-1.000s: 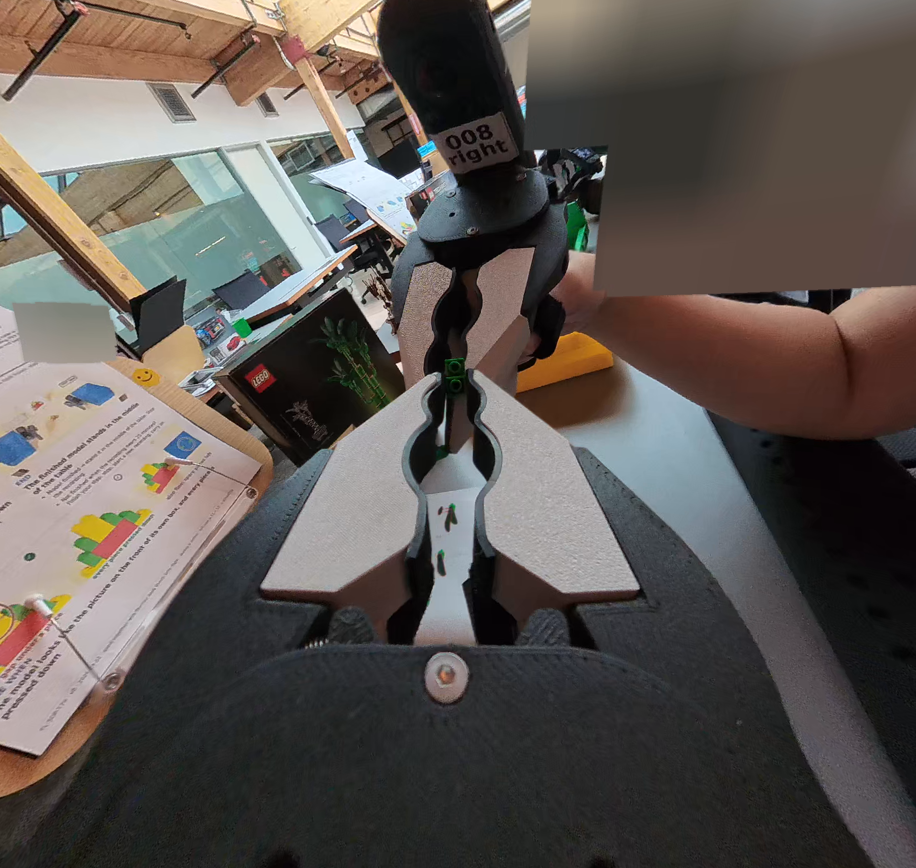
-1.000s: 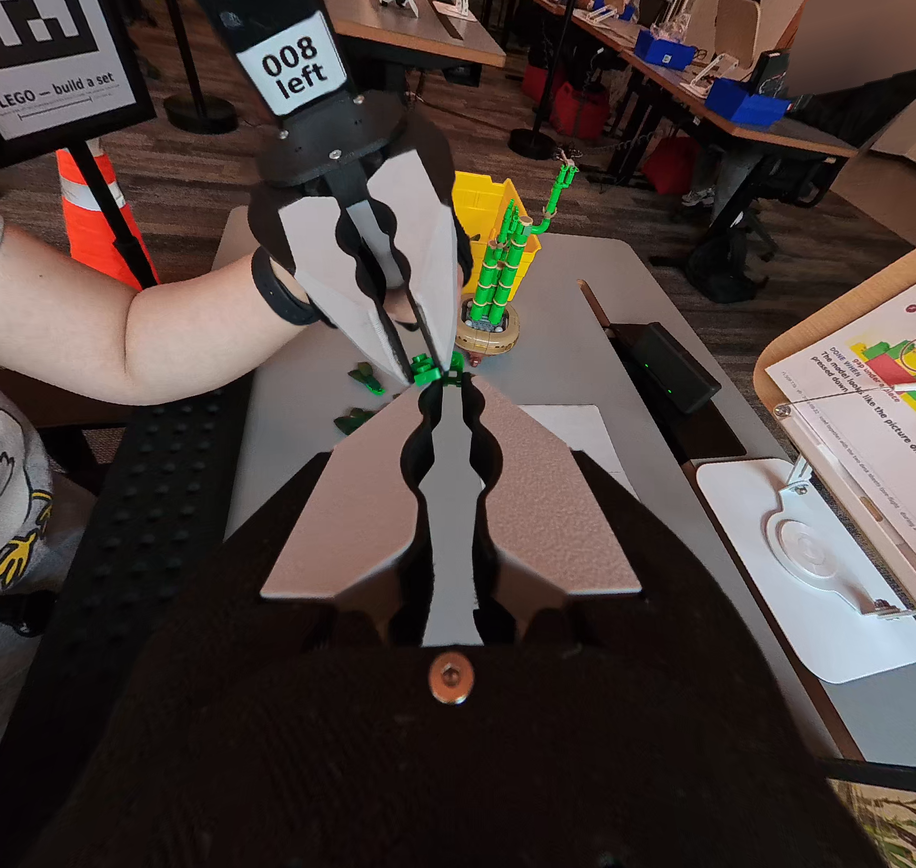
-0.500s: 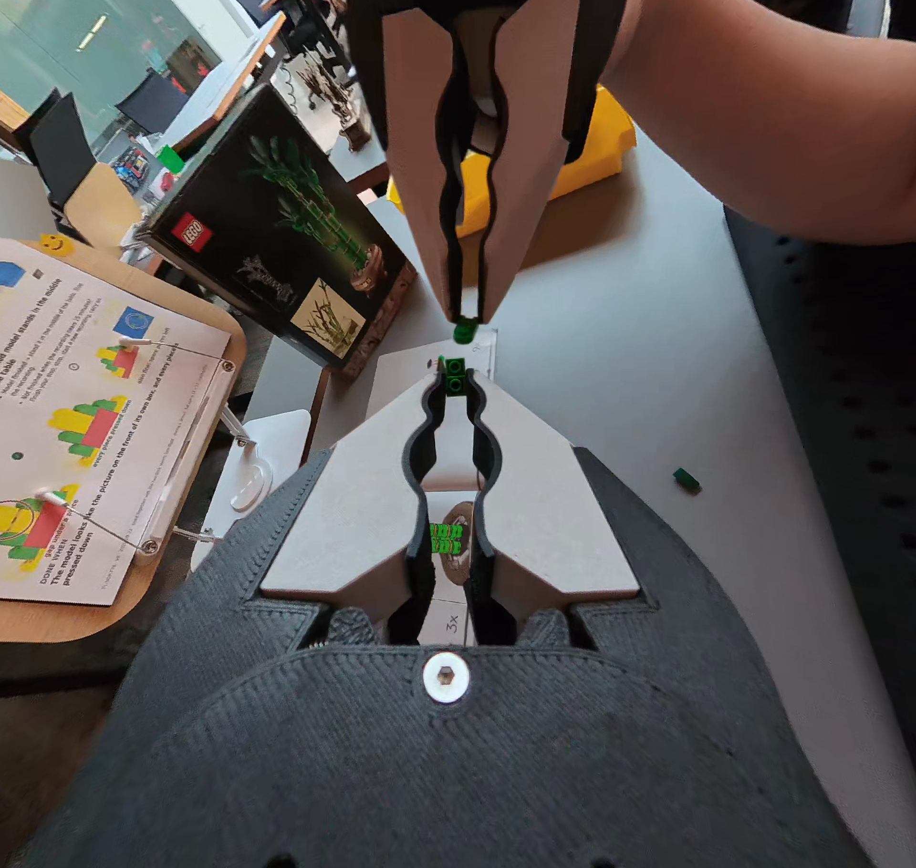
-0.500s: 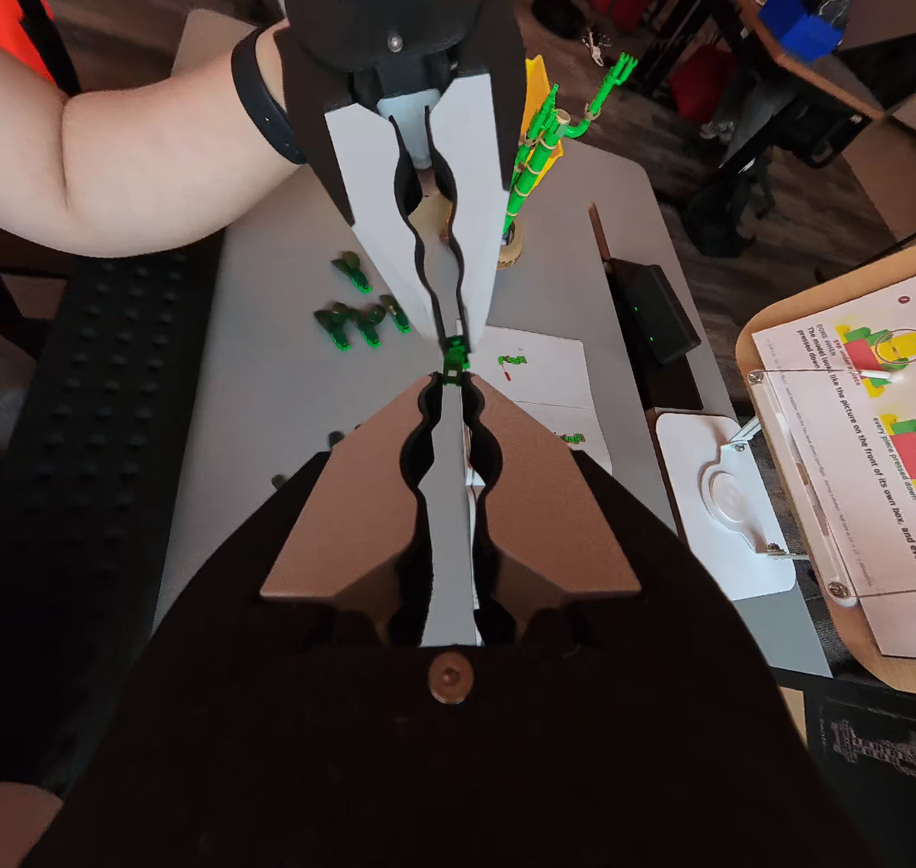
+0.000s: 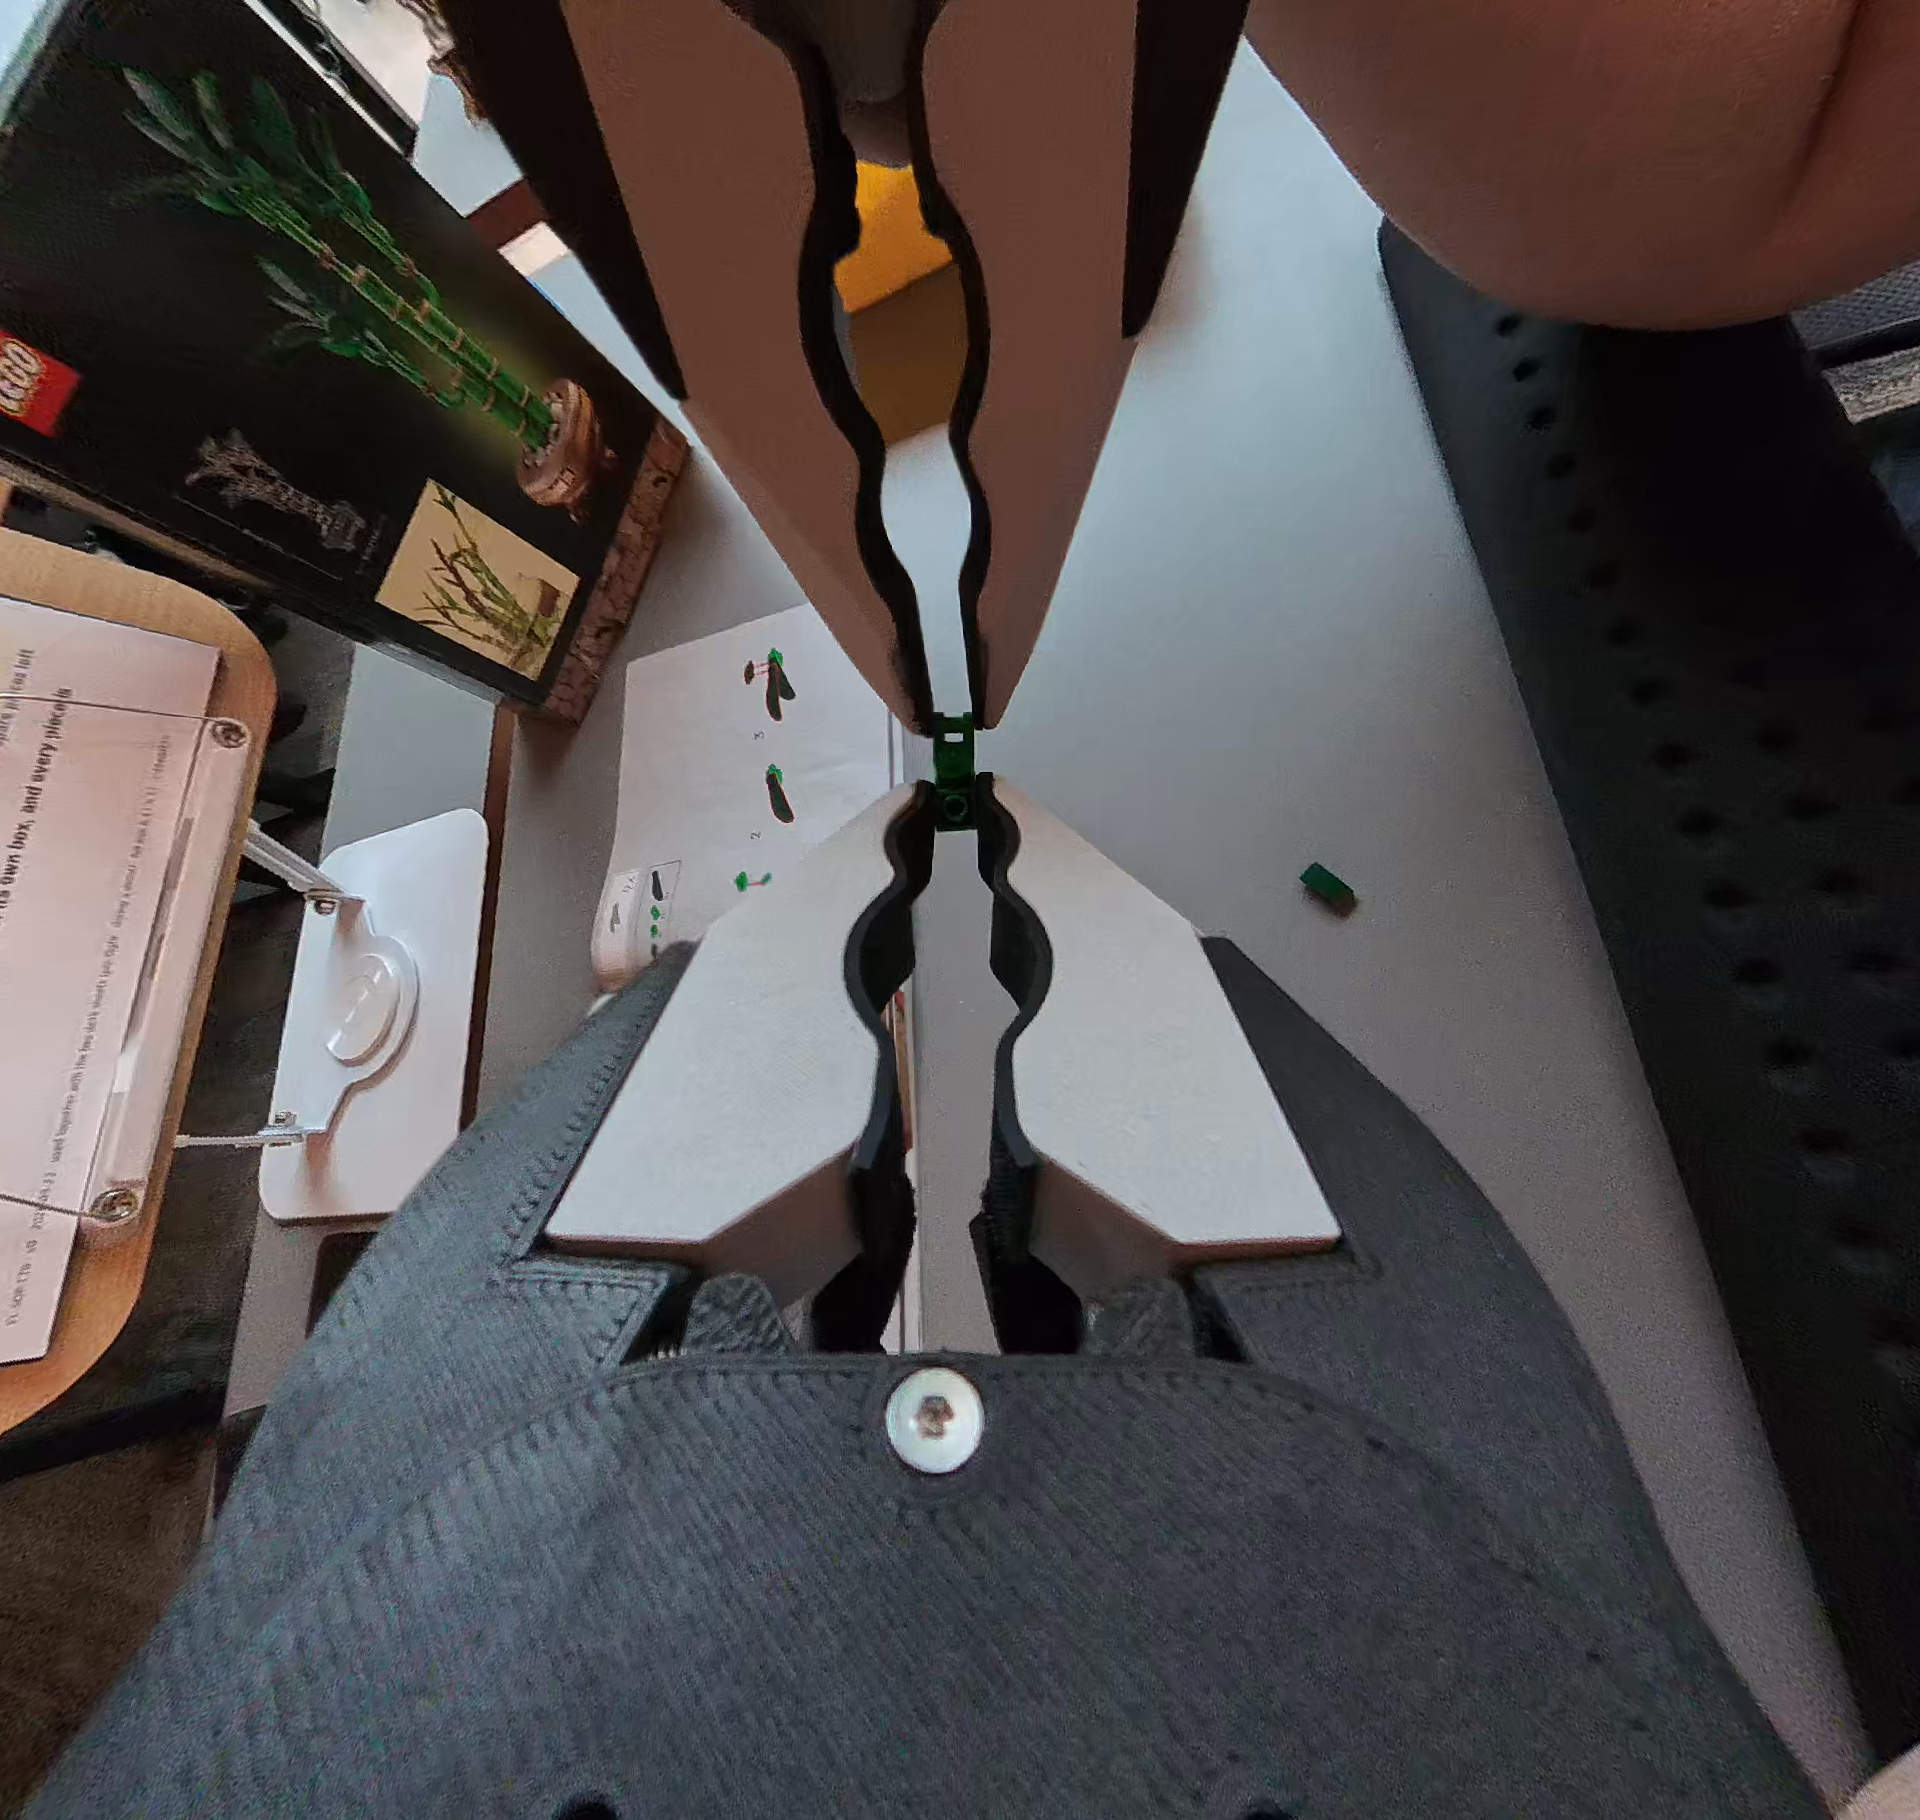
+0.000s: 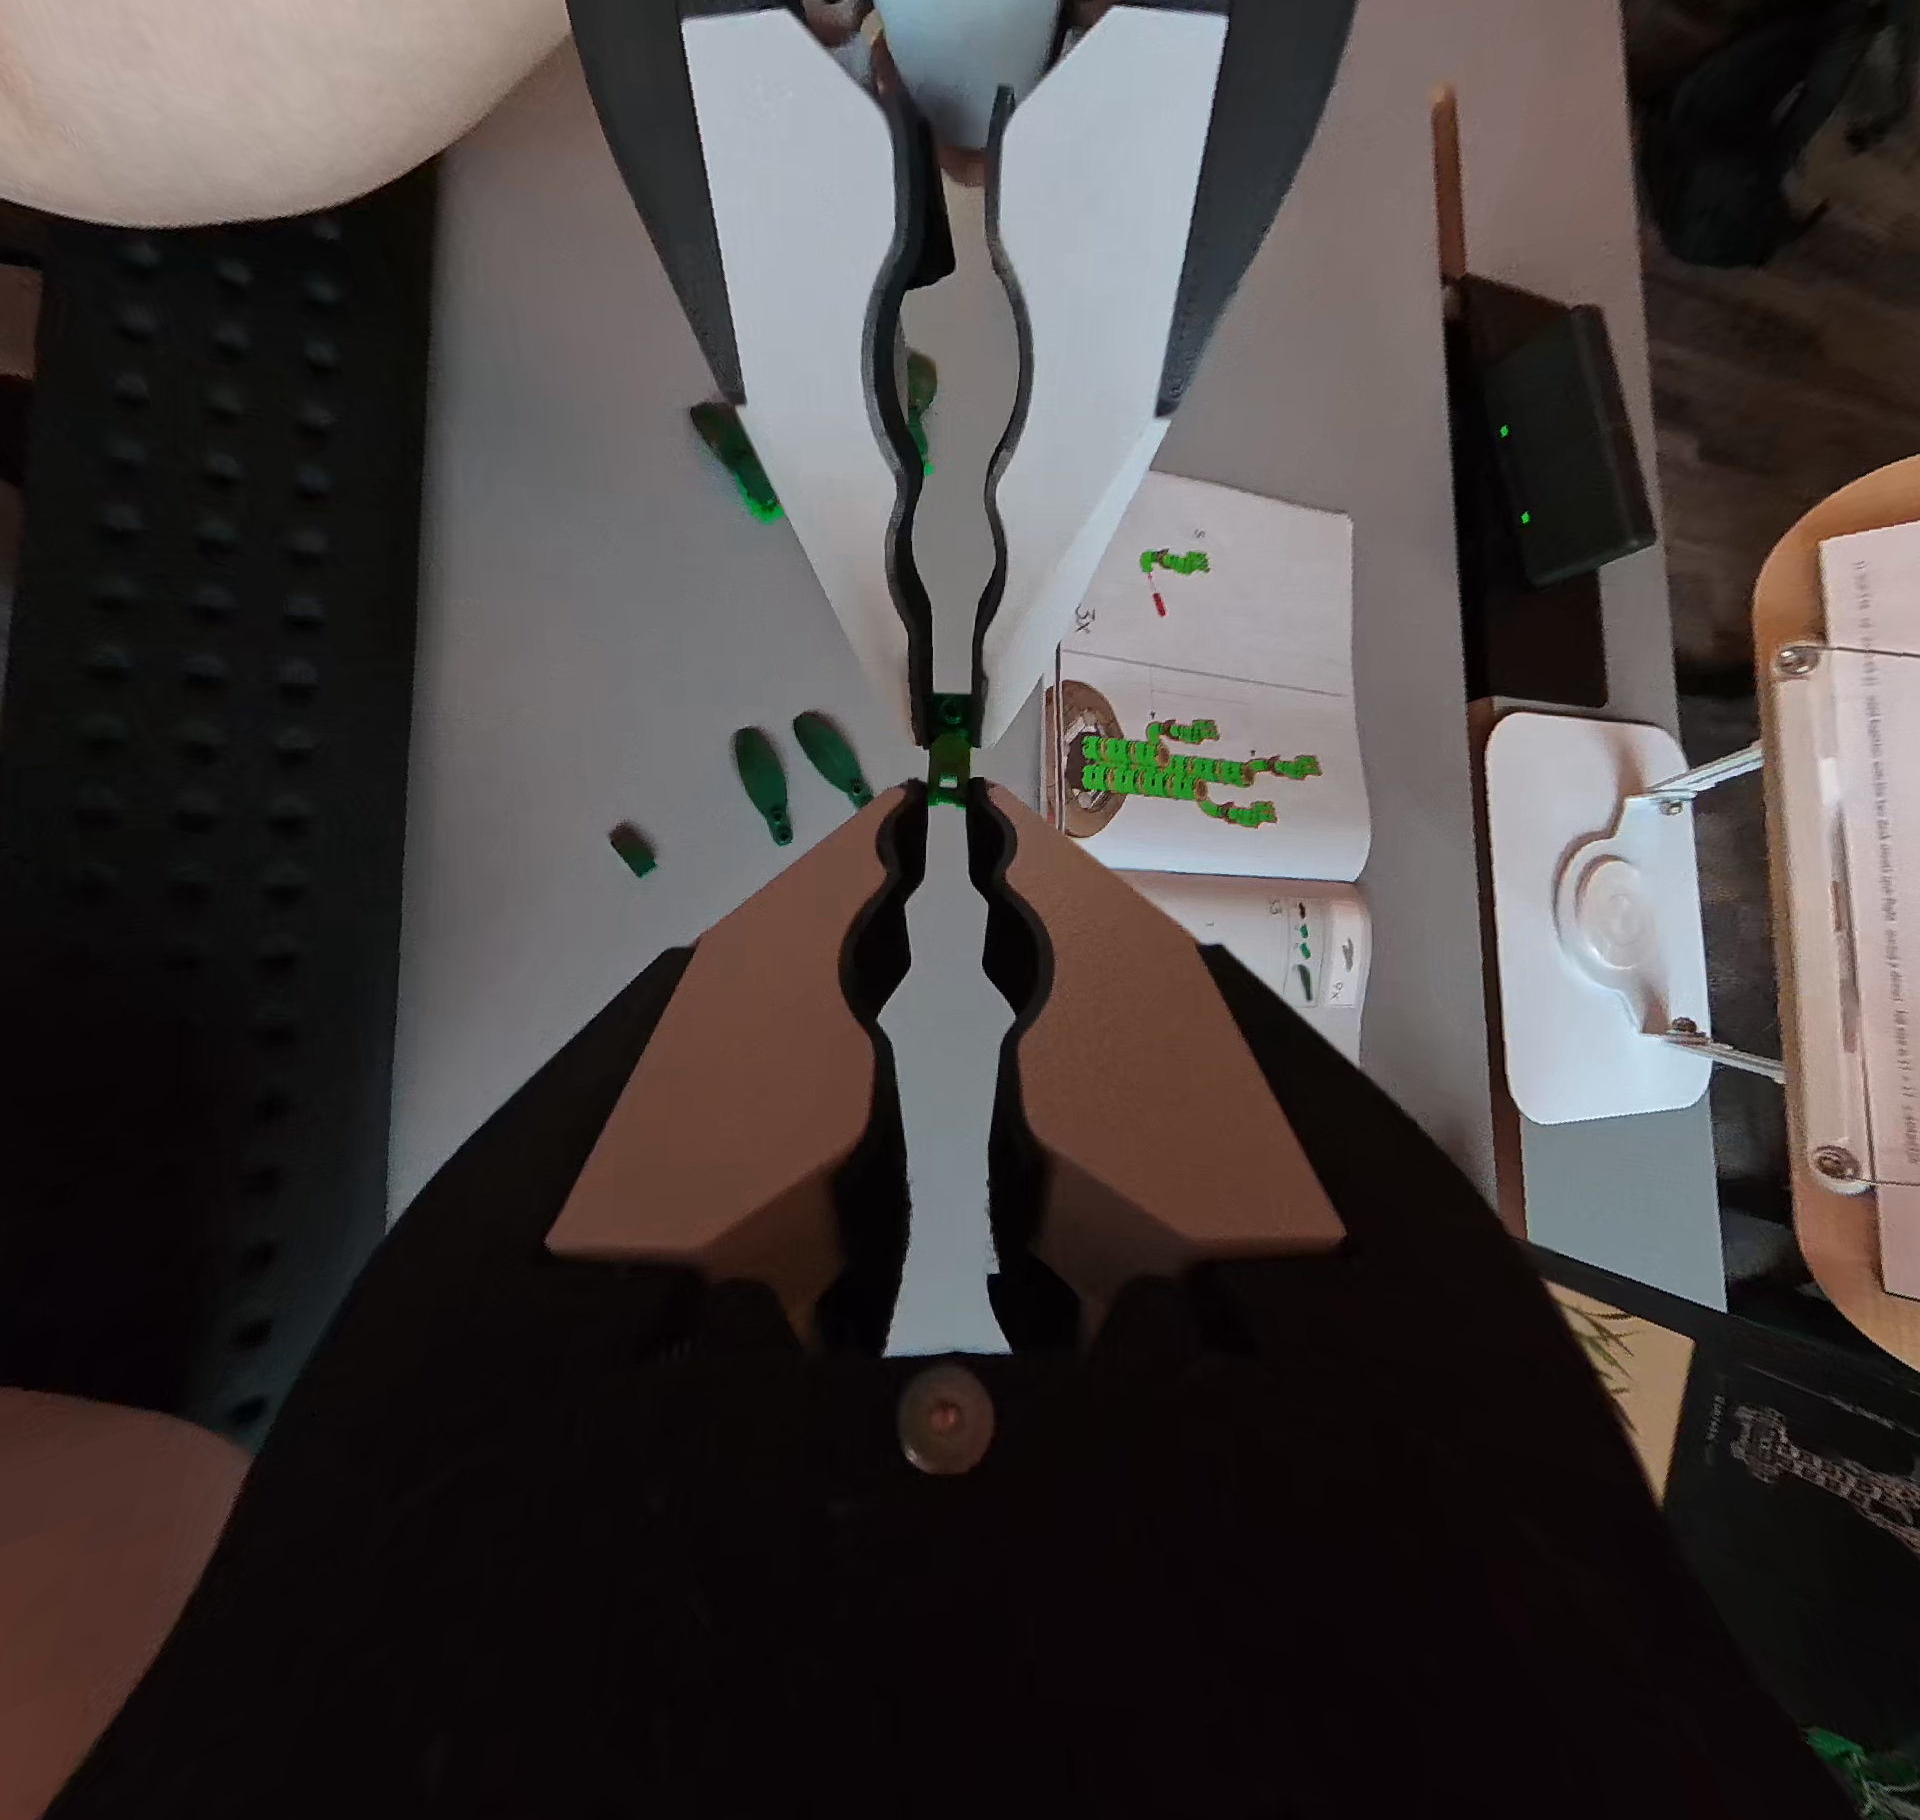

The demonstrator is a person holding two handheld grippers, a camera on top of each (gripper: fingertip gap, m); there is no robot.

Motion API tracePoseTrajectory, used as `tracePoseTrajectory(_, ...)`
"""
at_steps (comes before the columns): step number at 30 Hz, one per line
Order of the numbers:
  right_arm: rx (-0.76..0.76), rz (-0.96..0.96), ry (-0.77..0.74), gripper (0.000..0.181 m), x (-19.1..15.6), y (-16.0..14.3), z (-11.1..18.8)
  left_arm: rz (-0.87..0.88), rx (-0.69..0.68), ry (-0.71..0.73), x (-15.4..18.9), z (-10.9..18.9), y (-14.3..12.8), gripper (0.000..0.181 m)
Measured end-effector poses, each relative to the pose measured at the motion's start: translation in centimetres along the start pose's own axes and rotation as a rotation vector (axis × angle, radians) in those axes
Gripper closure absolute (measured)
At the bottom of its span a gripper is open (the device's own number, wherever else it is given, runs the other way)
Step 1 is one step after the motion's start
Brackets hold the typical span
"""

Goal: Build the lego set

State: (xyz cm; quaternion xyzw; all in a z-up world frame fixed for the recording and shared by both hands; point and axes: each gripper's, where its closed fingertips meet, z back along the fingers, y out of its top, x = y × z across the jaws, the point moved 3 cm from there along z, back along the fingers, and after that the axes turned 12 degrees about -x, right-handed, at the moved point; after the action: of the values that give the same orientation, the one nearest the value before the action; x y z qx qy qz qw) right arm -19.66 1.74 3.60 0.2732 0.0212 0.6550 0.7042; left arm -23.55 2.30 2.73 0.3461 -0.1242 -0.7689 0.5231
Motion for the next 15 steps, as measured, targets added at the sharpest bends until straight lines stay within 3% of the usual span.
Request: tracePoseTrajectory(15,-0.166,-0.085,0.124,0.176,-0.9,-1.1,-2.6,-0.027,-0.131,-0.091,1.2,-2.2,-1.1,0.175)
